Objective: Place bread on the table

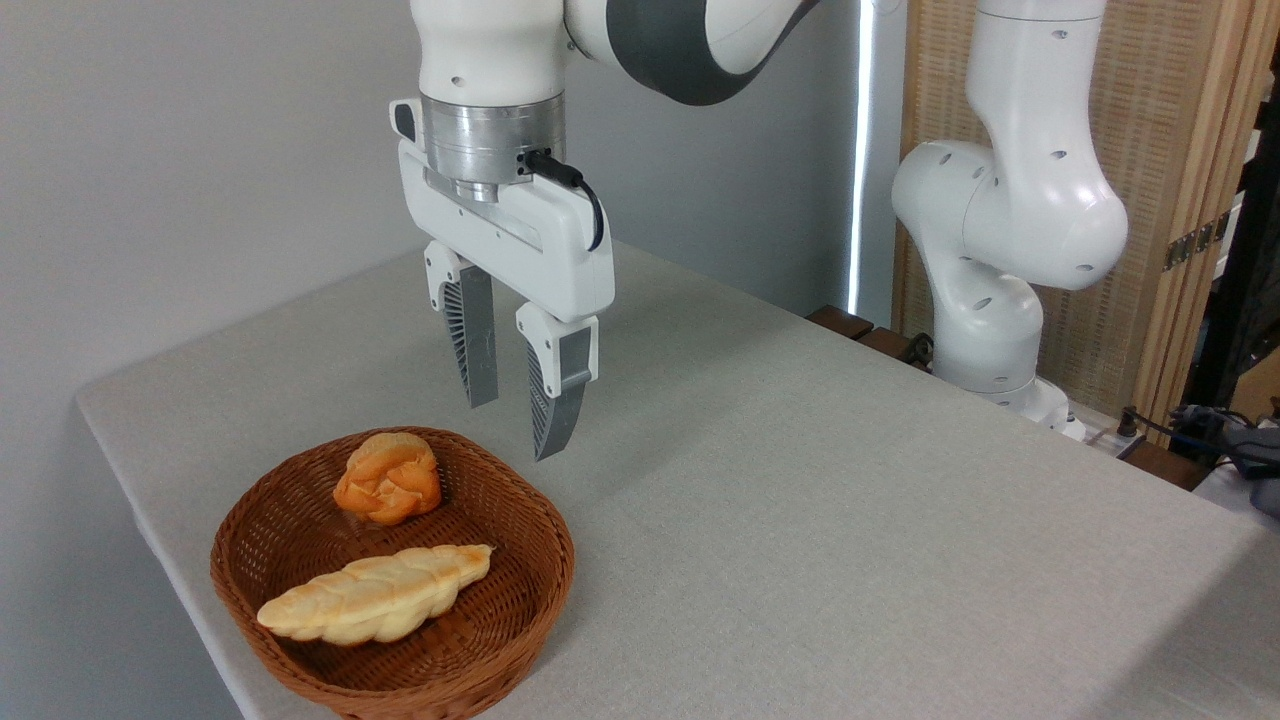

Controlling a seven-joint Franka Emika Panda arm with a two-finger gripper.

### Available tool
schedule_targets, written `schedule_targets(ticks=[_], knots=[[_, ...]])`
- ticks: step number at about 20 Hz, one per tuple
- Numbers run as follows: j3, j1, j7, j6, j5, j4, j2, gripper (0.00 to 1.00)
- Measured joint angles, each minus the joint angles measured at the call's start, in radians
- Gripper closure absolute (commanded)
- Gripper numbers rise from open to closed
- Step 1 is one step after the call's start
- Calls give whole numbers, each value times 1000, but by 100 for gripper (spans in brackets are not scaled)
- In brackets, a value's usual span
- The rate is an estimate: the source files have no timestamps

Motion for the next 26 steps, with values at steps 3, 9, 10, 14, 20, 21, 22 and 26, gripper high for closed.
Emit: schedule_targets(ticks=[3, 9, 10, 14, 20, 21, 22, 26], knots=[[6, 2, 0, -23, 0, 0, -1, 0], [8, 2, 0, -59, 0, 0, -4, 0], [8, 2, 0, -59, 0, 0, -4, 0], [8, 1, 0, -59, 0, 0, -4, 0], [7, 0, 0, -59, 0, 0, -4, 0], [7, 0, 0, -59, 0, 0, -4, 0], [7, 0, 0, -59, 0, 0, -4, 0], [7, 0, 0, -59, 0, 0, -4, 0]])
